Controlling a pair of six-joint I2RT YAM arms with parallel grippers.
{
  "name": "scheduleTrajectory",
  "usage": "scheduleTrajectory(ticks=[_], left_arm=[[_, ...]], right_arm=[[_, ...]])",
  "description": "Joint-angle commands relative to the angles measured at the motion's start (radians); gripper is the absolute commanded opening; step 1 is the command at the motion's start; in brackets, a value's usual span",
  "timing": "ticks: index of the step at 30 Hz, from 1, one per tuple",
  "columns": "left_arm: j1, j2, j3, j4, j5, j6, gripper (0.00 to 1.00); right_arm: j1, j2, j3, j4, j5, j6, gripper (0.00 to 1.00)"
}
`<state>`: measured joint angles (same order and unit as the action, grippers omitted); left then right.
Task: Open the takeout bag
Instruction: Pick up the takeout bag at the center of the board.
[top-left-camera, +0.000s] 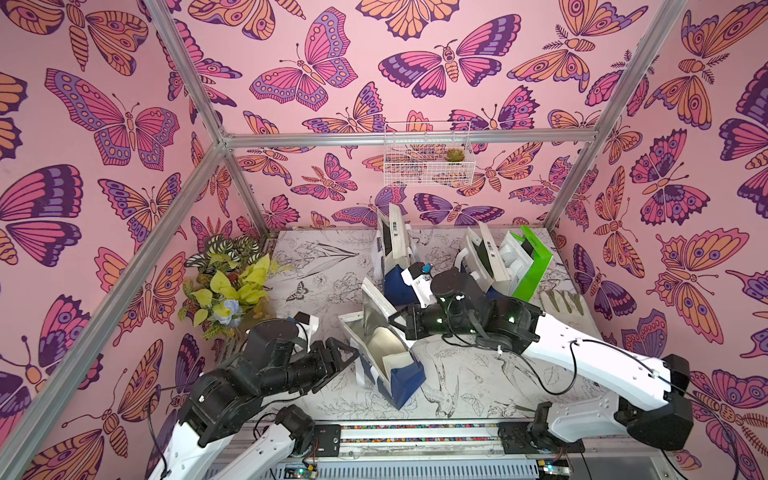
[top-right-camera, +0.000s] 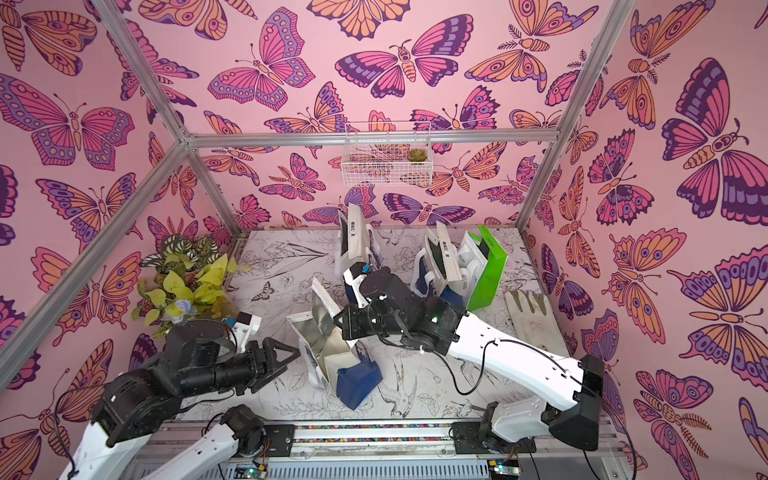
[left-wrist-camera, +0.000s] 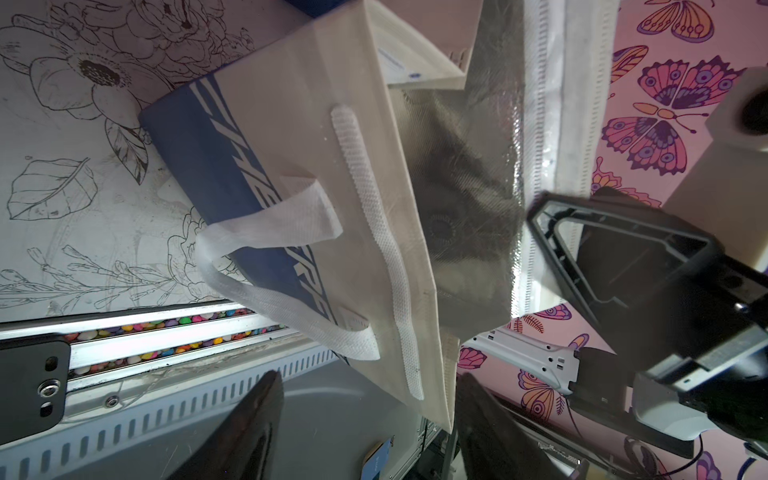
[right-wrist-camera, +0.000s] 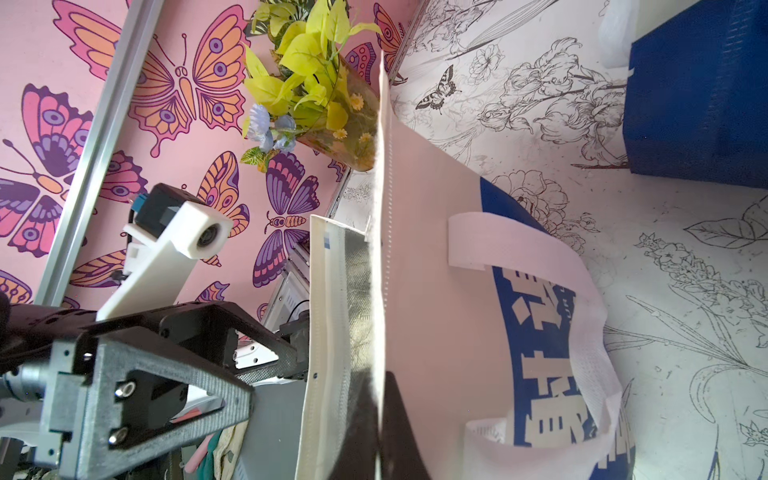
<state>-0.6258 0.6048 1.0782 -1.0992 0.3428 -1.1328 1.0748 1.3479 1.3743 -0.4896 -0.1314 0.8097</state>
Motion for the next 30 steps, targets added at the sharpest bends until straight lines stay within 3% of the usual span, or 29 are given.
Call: scheduleTrajectory(ticks=[1,10,15,19,24,26,28,30], left_arm=[[-0.033,0.026,-0.018,0.039,-0.024,-0.018,0.69],[-0.197,0.147,0.018,0.125,-0.18,-0.05,0.71],[-0.263,0.244,0.021,0.122,-0.223,-0.05,0.61],[-0.287,0.245,-0.001,0.121,-0.265,-0.082,0.54],[-0.286,0.235,-0.002,0.098,-0.294,-0.094,0.52],[-0.287,0.232,-0.012,0.102,-0.295,-0.1,0.43],[-0.287,0.221,-0.039,0.132,-0.286,-0.115,0.25],[-0.287,0.21,-0.064,0.167,-0.27,-0.12,0.15]], right_arm=[[-0.003,-0.022,-0.004,0.039,0.021,0.012,0.0],[0.015,-0.022,-0.018,0.021,0.033,-0.001,0.0],[0.022,-0.029,-0.009,0.003,0.044,-0.01,0.0],[0.022,-0.05,-0.02,-0.001,0.064,-0.017,0.0],[0.023,-0.082,-0.031,-0.016,0.087,-0.022,0.0],[0.022,-0.089,-0.03,-0.022,0.094,-0.029,0.0],[0.021,-0.095,-0.039,-0.02,0.101,-0.028,0.0],[0.02,-0.1,-0.046,-0.016,0.106,-0.021,0.0]])
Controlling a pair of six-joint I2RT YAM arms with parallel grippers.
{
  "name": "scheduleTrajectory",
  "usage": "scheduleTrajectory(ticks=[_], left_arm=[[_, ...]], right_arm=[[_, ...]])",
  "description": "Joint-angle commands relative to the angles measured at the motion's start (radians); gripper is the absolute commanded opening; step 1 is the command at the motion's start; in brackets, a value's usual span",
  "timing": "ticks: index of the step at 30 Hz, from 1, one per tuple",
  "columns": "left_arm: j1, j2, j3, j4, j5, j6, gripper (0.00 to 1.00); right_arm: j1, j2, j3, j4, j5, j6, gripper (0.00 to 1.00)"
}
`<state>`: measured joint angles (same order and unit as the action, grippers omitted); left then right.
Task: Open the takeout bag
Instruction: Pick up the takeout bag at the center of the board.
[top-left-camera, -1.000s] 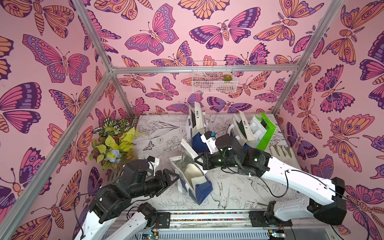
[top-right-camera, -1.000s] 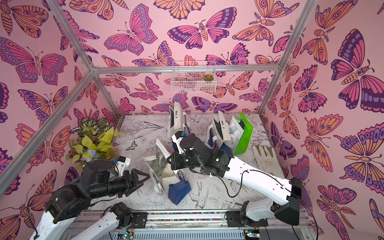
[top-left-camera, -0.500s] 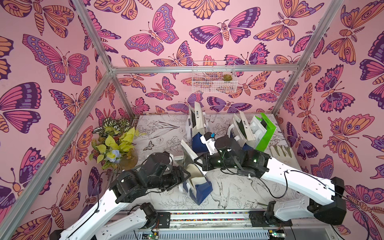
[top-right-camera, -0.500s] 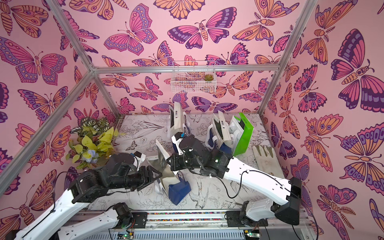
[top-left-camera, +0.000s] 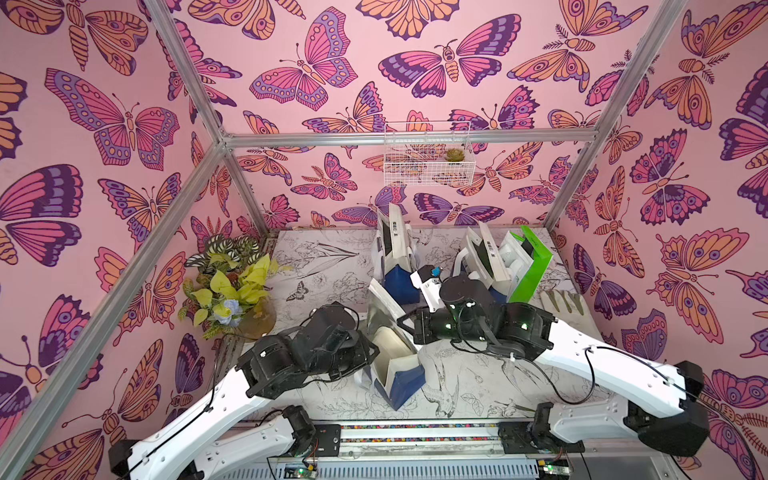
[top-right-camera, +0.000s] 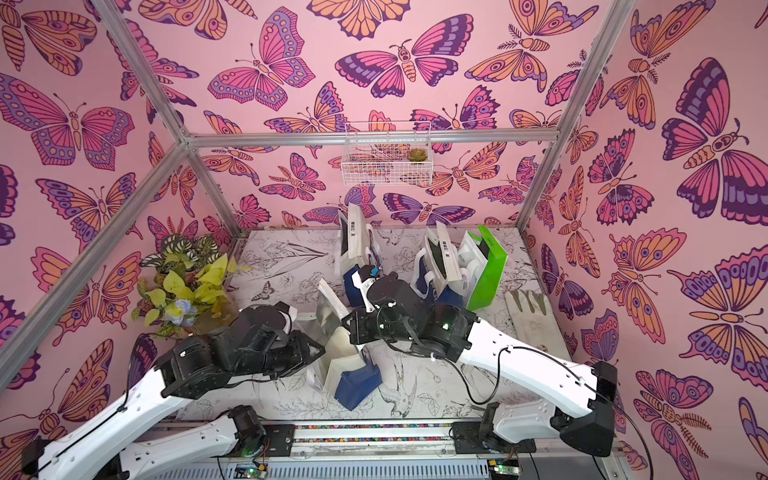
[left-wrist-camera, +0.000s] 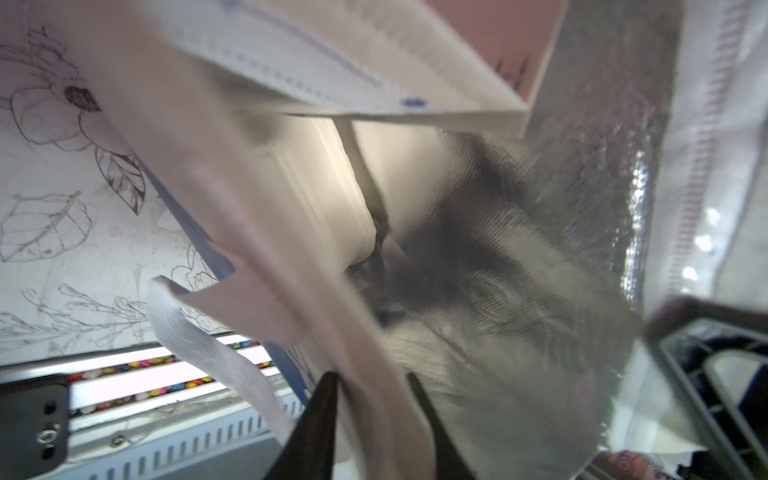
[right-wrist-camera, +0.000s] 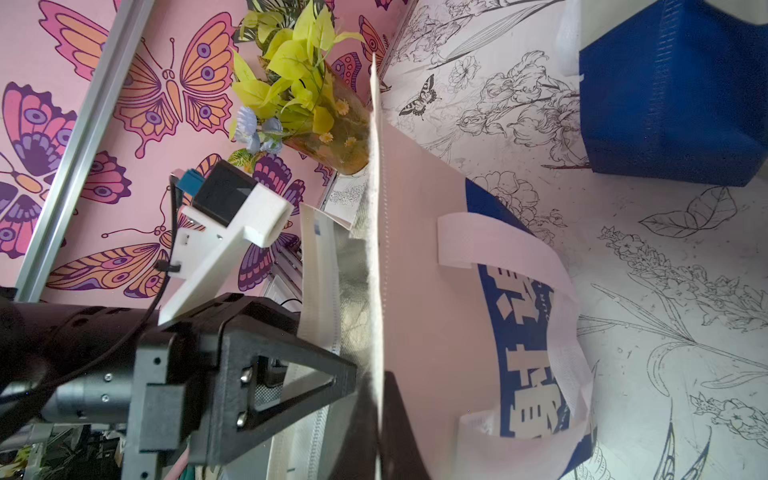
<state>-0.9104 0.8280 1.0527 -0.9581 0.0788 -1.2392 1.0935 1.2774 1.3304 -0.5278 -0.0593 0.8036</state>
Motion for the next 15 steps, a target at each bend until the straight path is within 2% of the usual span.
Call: scheduleTrajectory(ticks=[1,2,5,8,12,15], left_arm=[[-0.002,-0.012,-0.044,0.036,0.001,-0.01,0.08],[-0.002,-0.009,-0.043,0.036,0.001,-0.001,0.0],[0.004,-0.021,-0.007,-0.012,-0.059,0.04,0.0],[0.055,-0.021,0.101,-0.123,-0.134,0.145,0.0],[0.21,-0.003,0.229,-0.185,-0.139,0.34,0.0],[0.353,0.054,0.295,-0.185,-0.042,0.481,0.0]], right_arm=[[0.002,-0.031,-0.006,0.023,0.033,-0.015,0.0],[0.002,-0.031,-0.008,0.023,0.034,-0.015,0.0],[0.0,-0.026,-0.005,0.026,0.029,-0.022,0.0],[-0.002,-0.002,0.026,0.024,0.017,-0.033,0.0],[-0.016,0.048,0.099,0.05,-0.02,-0.043,0.0],[-0.045,0.098,0.163,0.08,-0.037,-0.045,0.0]])
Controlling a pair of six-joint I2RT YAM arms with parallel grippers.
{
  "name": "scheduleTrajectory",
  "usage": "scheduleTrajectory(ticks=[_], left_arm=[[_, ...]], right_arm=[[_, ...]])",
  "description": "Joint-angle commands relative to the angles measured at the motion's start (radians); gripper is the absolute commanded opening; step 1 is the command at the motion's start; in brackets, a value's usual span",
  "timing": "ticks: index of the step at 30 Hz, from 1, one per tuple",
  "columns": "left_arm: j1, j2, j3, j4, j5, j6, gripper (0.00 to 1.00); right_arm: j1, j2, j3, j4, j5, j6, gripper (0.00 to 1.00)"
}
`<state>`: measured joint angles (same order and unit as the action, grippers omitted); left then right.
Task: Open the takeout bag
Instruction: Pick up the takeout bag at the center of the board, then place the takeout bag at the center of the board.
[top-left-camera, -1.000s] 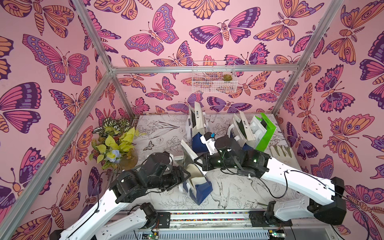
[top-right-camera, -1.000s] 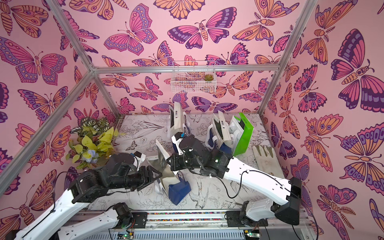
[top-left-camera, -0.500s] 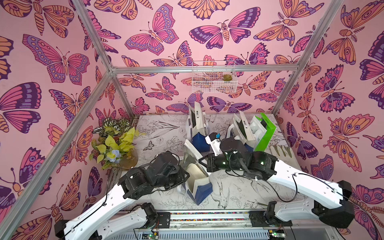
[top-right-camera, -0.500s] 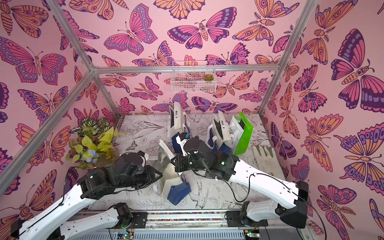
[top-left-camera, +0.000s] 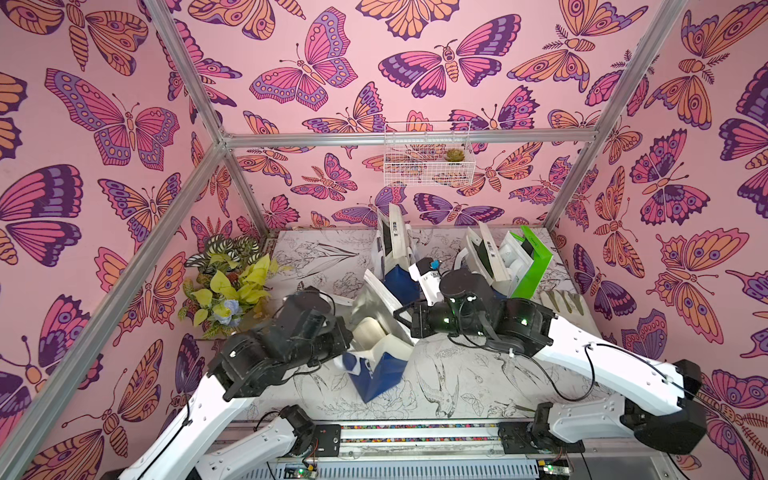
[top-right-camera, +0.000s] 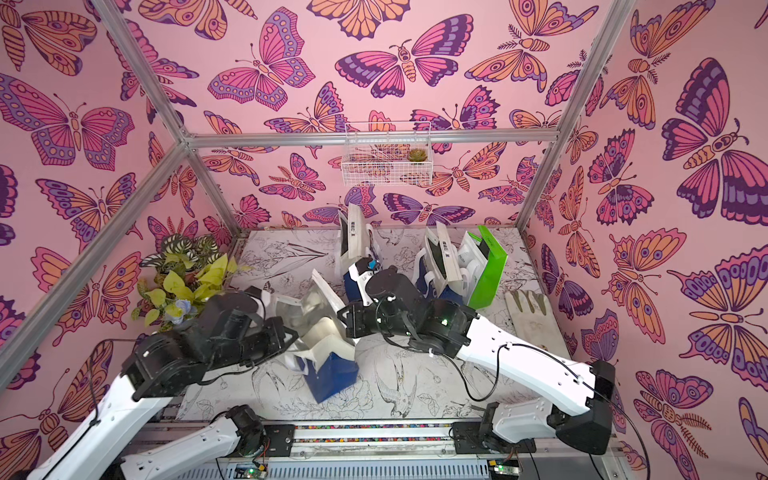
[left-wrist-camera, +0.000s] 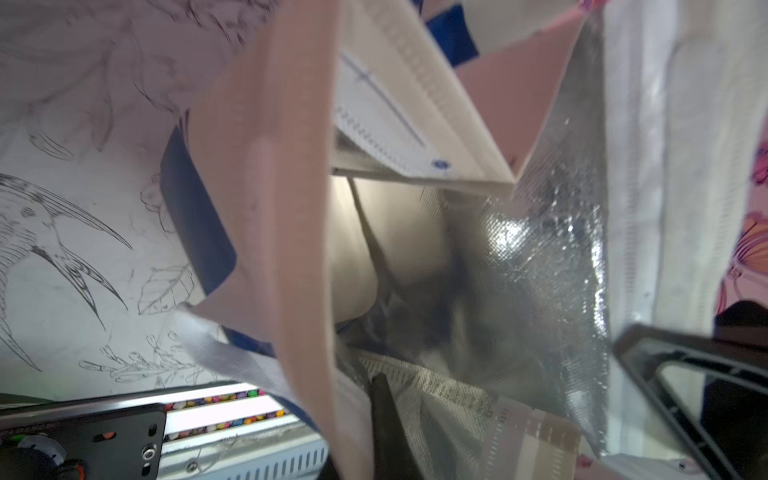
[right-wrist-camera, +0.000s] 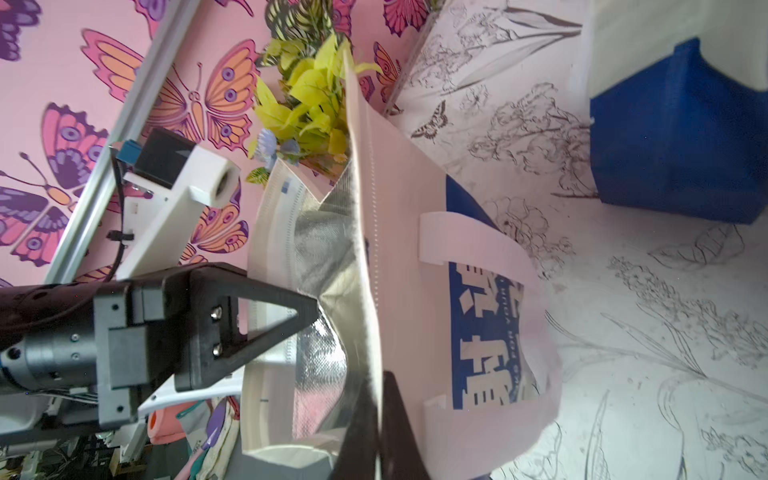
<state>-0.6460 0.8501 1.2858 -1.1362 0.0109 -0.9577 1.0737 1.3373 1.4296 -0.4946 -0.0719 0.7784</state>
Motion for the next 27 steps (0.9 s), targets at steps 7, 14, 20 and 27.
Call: scheduleTrajectory(ticks=[7,14,20,27], left_arm=[[0.291,0.207,0.142,0.054,0.158,0.422,0.0],[0.413,0.346,0.212,0.09,0.135,0.517,0.0],[0.491,0.43,0.234,0.145,0.196,0.551,0.0],[0.551,0.531,0.203,0.207,0.198,0.573,0.0]], right_arm=[[-0.113,0.178,0.209,0.196,-0.103,0.028,0.0],[-0.177,0.377,0.38,0.211,-0.172,0.057,0.0],[-0.221,0.455,0.421,0.217,-0.17,0.073,0.0],[-0.234,0.524,0.433,0.236,-0.168,0.07,0.0]])
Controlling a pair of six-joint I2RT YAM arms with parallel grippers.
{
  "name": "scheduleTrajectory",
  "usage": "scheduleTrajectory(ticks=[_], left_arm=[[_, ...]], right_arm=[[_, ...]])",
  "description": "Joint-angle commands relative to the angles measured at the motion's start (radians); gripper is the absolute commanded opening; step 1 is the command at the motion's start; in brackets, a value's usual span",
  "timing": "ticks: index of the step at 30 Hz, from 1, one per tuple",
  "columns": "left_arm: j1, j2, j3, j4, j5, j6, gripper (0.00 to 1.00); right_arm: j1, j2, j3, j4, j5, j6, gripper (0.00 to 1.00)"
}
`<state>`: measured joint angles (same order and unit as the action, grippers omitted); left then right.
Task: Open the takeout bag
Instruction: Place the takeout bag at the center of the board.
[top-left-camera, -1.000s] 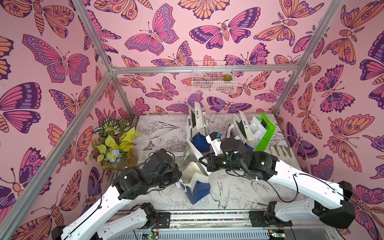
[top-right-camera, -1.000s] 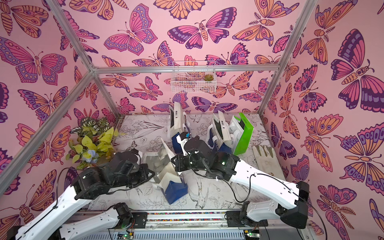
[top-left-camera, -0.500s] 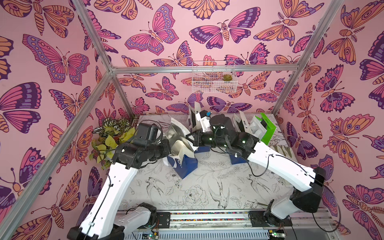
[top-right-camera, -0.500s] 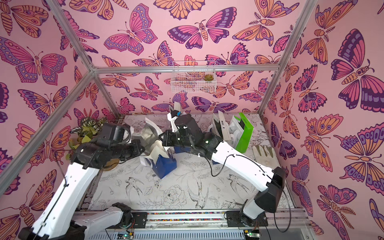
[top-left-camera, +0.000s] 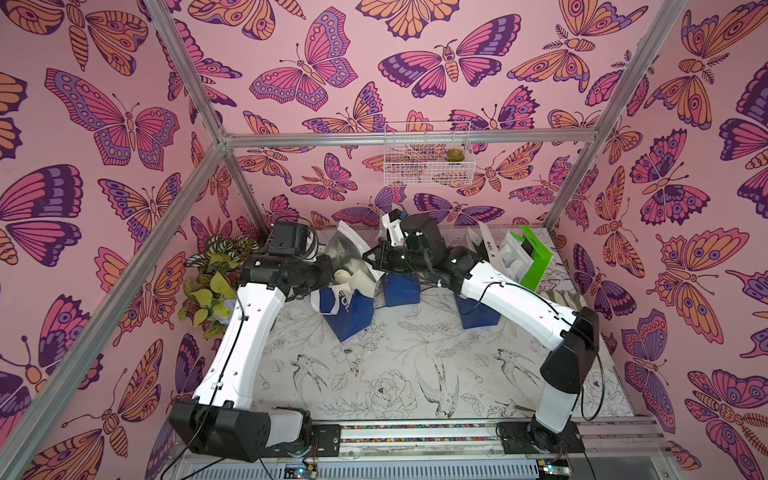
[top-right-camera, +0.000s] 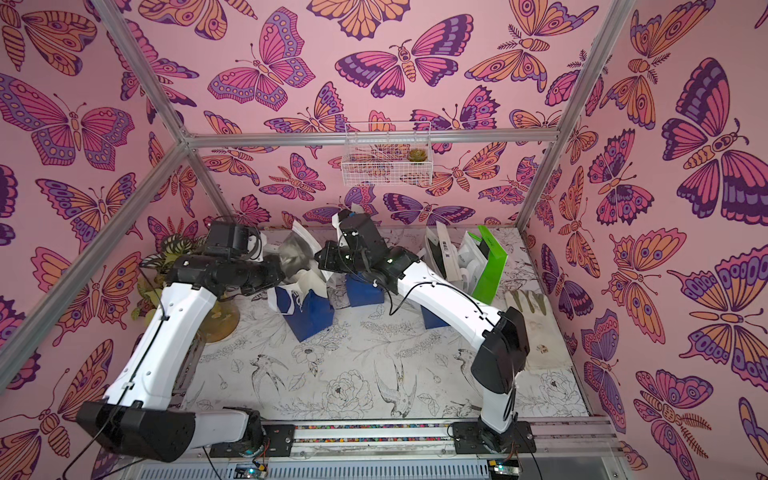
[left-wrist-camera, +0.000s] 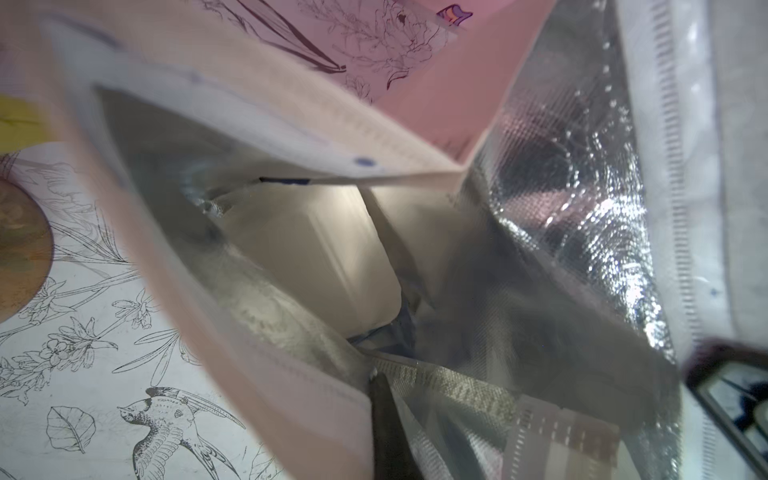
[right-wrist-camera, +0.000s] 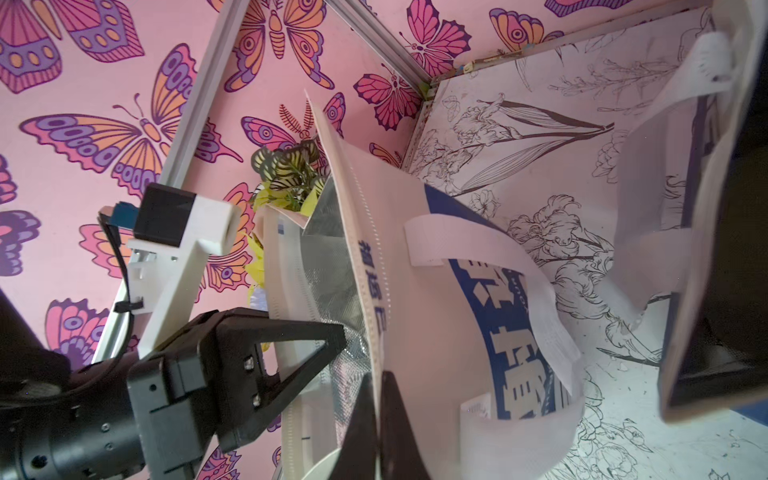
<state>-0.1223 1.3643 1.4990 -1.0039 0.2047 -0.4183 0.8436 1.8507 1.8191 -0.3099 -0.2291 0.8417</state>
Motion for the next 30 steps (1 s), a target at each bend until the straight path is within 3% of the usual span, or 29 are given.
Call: scheduleTrajectory(ticks=[1,20,28,30], left_arm=[[0.034,0.023,-0.015,0.082,0.014,0.03,0.0],[0.066,0.134,-0.021,0.144,0.061,0.0,0.0],[0.066,0.052,-0.038,0.131,0.091,-0.035,0.51],[0.065,0.007,-0.046,0.128,0.1,-0.043,0.6]], right_arm=[[-0.006,0.017,0.043,0.06,-0.016,0.006,0.0],[-0.009,0.071,0.096,-0.016,-0.01,-0.041,0.02],[0.012,-0.076,0.003,-0.112,0.094,-0.157,0.41],[0.027,-0.125,-0.008,-0.186,0.149,-0.217,0.6]])
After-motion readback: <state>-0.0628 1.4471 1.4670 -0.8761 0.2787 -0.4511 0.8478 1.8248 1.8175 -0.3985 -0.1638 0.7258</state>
